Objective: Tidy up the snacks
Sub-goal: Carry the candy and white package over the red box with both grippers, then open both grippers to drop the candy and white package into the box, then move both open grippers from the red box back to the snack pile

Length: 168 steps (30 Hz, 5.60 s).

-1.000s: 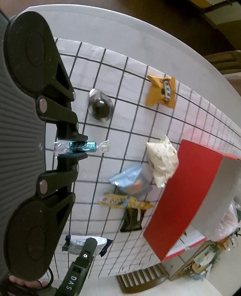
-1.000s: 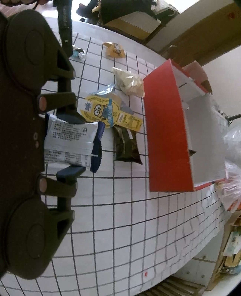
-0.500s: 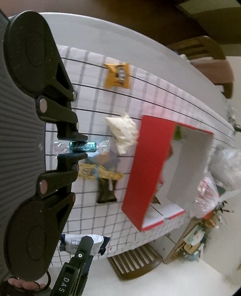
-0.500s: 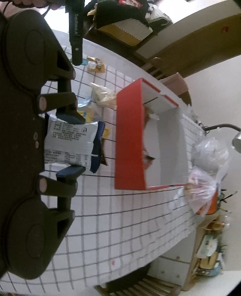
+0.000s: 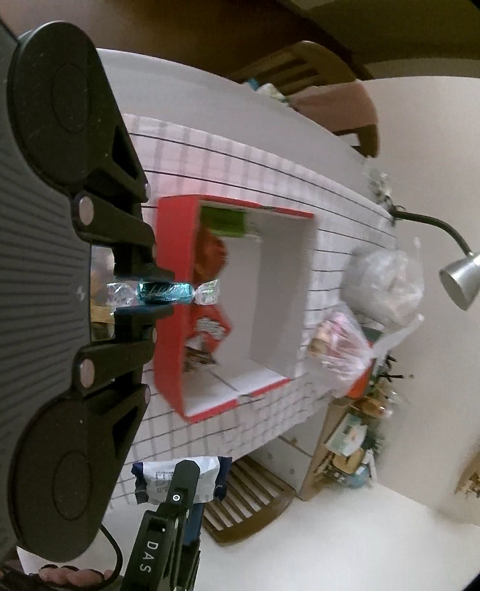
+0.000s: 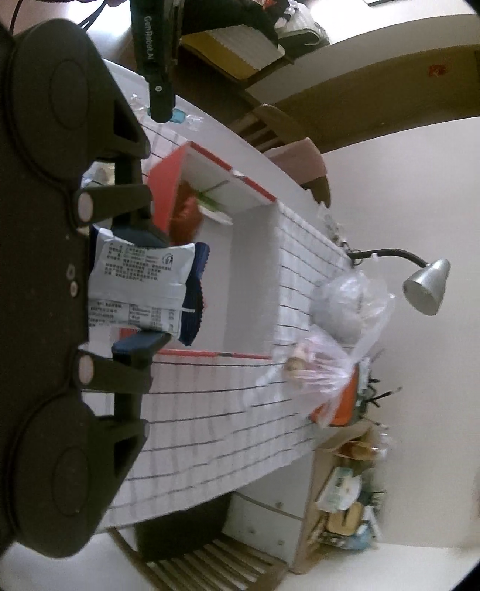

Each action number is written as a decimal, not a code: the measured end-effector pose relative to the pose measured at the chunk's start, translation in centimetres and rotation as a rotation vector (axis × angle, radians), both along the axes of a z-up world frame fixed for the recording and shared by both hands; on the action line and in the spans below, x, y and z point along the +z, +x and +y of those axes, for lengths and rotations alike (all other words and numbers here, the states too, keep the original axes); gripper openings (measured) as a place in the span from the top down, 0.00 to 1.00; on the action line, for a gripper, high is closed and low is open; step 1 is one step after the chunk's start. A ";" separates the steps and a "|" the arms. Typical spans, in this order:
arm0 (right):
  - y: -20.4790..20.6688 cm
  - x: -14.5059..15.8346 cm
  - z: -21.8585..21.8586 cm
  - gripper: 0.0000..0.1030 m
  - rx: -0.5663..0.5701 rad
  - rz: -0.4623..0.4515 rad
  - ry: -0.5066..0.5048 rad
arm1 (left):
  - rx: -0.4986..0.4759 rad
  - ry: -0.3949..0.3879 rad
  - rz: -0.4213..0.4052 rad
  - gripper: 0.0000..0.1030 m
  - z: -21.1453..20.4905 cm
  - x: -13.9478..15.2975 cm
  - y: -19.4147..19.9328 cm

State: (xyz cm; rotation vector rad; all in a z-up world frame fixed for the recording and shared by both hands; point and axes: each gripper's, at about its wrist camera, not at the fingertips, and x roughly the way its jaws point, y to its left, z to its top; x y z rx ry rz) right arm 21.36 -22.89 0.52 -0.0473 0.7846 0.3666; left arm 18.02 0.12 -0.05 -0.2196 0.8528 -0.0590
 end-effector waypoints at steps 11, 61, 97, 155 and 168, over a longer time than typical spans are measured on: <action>6.0 0.6 1.7 0.55 0.013 -0.036 -0.090 | -0.008 0.068 -0.012 0.88 0.3 0.4 6.3; 13.4 -12.1 6.1 0.50 0.007 0.202 -0.140 | -0.073 0.210 0.232 0.88 -0.5 -11.1 13.3; 5.0 -2.9 5.1 0.04 0.033 0.040 0.016 | -0.047 0.103 0.018 0.36 1.5 -2.5 5.5; -2.2 -18.4 8.7 0.30 0.109 0.358 -0.025 | 0.134 0.032 0.176 0.24 10.5 -10.5 -7.0; -2.3 -18.2 8.9 0.46 0.148 0.326 -0.042 | 0.120 0.057 0.187 0.24 11.2 -11.8 -5.4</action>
